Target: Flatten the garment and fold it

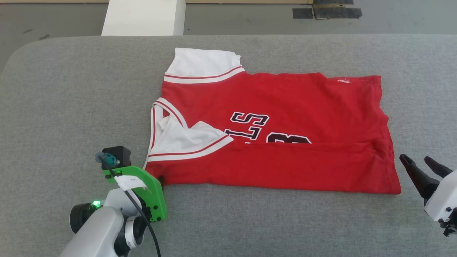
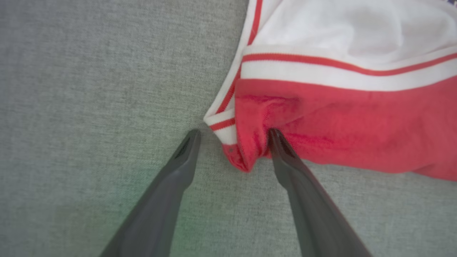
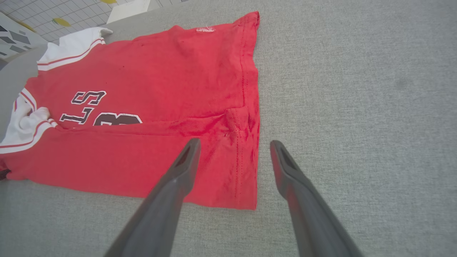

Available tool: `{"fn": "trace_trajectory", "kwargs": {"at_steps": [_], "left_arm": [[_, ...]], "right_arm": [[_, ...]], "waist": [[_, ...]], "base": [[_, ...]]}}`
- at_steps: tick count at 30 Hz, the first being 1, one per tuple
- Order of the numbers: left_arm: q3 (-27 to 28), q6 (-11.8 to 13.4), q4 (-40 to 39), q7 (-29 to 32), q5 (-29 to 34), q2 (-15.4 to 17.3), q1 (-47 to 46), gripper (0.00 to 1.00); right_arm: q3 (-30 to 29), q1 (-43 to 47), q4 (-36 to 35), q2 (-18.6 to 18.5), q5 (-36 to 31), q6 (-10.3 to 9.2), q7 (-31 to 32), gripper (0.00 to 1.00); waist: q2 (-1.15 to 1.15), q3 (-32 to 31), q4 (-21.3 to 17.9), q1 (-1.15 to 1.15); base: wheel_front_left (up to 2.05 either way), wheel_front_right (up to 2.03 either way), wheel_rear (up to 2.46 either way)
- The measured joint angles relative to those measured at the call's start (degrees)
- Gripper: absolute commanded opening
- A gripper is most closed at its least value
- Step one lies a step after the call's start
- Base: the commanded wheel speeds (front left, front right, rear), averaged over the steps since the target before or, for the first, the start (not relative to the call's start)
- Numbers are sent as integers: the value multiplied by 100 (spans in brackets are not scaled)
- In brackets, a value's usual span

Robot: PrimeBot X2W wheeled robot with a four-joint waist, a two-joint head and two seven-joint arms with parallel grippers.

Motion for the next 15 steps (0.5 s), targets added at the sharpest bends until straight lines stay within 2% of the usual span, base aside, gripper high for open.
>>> {"fn": "trace_trajectory", "kwargs": {"at_steps": [1,8,15], "left_arm": [[3,0,15,22,-24,-21,-5,0],[199,-26,-231,-132,-221,-165,98,0],[309,110,-754,-310,-258,-156,386,0]], "right_arm": [[-3,0,-1,-1,-1,0,0,100],[-88,101,-136,-213,-556,0,158,100],[256,142,87,-92,-1282,0,471,100]], "waist": [[0,17,-16,0],[0,22,34,0],[0,14,123,0]], "base": [[0,0,0],[0,0,0],[0,0,0]]}}
